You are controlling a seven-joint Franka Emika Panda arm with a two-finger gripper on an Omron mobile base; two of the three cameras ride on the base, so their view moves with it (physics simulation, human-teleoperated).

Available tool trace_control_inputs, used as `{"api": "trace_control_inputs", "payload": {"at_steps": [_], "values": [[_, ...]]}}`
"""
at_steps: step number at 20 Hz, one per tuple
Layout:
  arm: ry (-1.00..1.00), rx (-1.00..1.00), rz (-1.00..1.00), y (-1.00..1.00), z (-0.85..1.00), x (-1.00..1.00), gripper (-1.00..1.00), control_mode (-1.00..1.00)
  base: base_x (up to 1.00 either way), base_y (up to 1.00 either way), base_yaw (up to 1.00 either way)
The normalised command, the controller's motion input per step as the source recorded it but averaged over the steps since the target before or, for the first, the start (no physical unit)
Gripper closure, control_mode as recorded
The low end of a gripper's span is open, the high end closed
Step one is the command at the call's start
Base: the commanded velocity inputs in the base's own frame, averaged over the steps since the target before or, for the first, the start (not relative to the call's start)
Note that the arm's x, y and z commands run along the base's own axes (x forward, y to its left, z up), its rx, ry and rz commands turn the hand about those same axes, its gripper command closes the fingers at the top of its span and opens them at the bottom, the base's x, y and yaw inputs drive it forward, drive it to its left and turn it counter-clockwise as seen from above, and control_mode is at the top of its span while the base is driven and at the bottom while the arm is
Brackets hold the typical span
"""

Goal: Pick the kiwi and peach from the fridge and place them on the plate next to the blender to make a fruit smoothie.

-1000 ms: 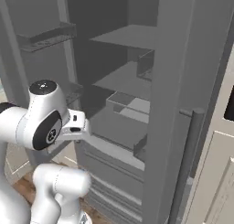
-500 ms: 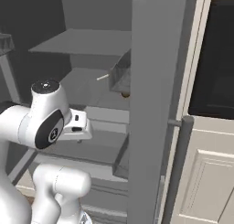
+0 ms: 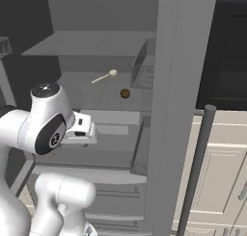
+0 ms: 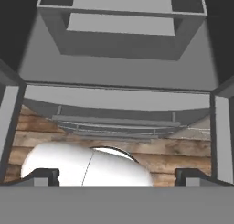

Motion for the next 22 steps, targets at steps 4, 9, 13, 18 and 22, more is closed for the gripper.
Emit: {"api": "trace_control_inputs", "payload": {"at_steps": [4, 9, 13, 18, 22], "values": [[-0.29, 0.0, -0.22, 0.0, 0.58, 0.98, -1.0, -1.0, 0.0, 0.0, 0.0], [-0.14, 0.08, -0.21, -0.19, 0.72, 1.0, -1.0, -1.0, 0.0, 0.0, 0.0], [-0.03, 0.1, -0.15, -0.84, -0.02, 0.89, -1.0, -1.0, 0.0, 0.0, 0.0], [-0.07, 0.05, -0.06, -0.21, -0.04, 0.85, -1.0, -1.0, 0.0, 0.0, 0.0], [0.0, 0.0, 0.01, 0.04, -0.4, 0.91, -1.0, -1.0, 0.0, 0.0, 0.0]]}}
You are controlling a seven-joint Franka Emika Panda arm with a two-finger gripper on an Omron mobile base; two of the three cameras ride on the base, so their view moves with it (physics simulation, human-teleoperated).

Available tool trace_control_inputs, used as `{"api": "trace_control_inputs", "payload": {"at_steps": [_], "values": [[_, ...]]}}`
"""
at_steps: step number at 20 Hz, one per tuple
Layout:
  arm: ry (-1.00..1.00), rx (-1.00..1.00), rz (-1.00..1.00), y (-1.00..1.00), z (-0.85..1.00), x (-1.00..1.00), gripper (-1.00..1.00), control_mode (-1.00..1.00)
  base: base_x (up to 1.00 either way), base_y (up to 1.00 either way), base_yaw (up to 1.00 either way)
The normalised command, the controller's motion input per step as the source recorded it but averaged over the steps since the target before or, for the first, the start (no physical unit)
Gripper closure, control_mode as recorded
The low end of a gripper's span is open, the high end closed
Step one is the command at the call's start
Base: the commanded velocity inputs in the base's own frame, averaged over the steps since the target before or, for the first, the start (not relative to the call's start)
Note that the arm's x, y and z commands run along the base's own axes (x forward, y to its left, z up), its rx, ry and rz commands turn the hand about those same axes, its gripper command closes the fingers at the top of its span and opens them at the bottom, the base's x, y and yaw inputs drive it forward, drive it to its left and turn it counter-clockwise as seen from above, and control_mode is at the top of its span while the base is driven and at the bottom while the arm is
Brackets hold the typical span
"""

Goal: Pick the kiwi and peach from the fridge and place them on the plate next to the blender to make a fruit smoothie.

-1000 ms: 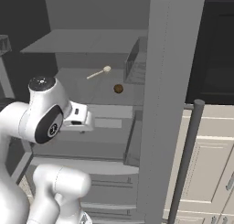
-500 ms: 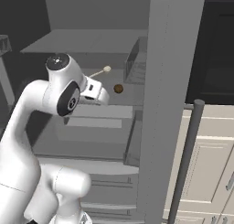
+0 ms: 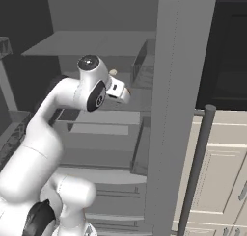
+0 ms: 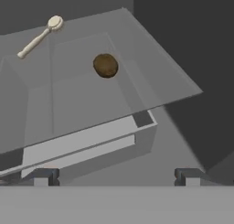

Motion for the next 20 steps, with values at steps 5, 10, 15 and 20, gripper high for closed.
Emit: {"api": "trace_control_inputs", "payload": {"at_steps": [5, 10, 15, 20], "values": [[0.0, 0.04, 0.0, 0.01, -0.34, 1.0, -1.0, -1.0, 0.0, 0.0, 0.0], [0.0, 0.04, 0.0, 0.0, -0.34, 0.89, -1.0, -1.0, 0.0, 0.0, 0.0], [0.0, 0.0, 0.0, 0.0, -0.03, 0.75, -1.0, -1.0, 0.0, 0.0, 0.0], [0.0, 0.0, 0.02, -0.02, -0.19, 0.34, -1.0, -1.0, 0.0, 0.0, 0.0]]}}
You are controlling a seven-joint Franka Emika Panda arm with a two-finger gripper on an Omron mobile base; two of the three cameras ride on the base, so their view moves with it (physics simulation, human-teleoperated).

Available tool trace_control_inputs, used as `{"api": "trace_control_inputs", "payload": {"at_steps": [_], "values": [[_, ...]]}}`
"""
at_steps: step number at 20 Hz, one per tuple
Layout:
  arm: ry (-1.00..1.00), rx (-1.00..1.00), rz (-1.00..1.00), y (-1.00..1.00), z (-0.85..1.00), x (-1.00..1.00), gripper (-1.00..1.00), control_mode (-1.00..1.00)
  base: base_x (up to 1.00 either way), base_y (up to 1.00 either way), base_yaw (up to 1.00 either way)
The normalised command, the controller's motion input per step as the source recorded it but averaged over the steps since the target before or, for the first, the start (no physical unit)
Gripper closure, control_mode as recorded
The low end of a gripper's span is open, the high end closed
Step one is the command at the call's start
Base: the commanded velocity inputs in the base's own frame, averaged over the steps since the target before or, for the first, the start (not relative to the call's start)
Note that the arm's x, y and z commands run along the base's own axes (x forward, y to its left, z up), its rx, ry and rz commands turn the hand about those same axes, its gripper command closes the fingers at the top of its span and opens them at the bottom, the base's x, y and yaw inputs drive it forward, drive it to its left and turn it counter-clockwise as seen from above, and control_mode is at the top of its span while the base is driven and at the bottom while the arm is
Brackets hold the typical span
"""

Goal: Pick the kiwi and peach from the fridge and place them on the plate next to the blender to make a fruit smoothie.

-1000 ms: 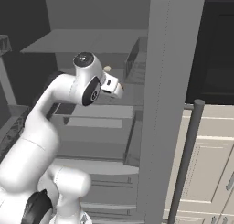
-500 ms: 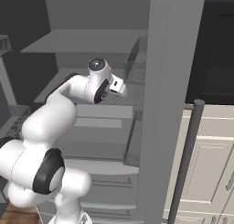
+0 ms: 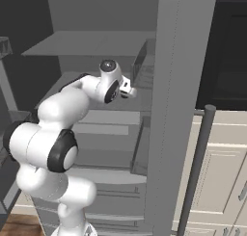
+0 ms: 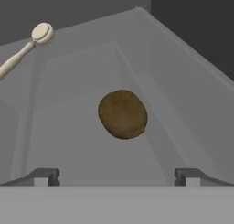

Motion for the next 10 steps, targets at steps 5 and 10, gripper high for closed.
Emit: {"api": "trace_control_inputs", "payload": {"at_steps": [5, 10], "values": [[0.02, 0.0, 0.01, -0.09, -0.22, 0.43, -1.0, -1.0, 0.0, 0.0, 0.0], [0.06, 0.0, 0.0, -0.23, -0.21, 0.32, -1.0, -1.0, 0.0, 0.0, 0.0]]}}
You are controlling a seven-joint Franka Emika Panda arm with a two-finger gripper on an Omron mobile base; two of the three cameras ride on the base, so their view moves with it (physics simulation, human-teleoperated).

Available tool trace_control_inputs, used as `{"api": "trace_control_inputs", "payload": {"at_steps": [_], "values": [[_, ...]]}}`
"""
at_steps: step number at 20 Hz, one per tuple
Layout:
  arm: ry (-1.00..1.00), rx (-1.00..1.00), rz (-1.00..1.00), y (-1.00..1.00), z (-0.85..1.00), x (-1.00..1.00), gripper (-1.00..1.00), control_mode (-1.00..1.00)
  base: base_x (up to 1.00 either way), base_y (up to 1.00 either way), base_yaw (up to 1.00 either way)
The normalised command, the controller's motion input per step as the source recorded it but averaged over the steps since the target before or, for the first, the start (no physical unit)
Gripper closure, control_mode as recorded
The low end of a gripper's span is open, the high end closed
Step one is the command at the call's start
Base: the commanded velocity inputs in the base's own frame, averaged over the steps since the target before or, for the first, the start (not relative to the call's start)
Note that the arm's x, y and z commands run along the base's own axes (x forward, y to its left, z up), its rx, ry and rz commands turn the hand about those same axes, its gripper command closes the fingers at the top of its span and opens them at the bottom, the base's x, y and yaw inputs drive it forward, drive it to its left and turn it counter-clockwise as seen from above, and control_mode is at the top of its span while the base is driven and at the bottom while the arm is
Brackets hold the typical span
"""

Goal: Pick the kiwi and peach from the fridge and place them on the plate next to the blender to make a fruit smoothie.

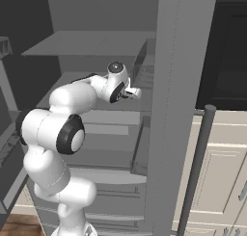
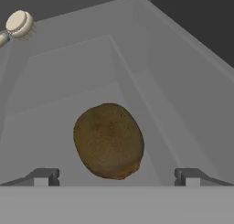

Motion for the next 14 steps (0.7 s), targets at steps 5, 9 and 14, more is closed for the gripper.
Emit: {"api": "trace_control_inputs", "payload": {"at_steps": [5, 9, 14], "values": [[0.04, 0.0, 0.0, -0.09, -0.15, 0.4, -1.0, -1.0, 0.0, 0.0, 0.0], [0.05, 0.0, 0.0, 0.0, -0.33, 0.12, -1.0, -1.0, 0.0, 0.0, 0.0], [0.04, 0.0, 0.0, 0.0, -0.52, 0.0, 1.0, -1.0, 0.0, 0.0, 0.0]]}}
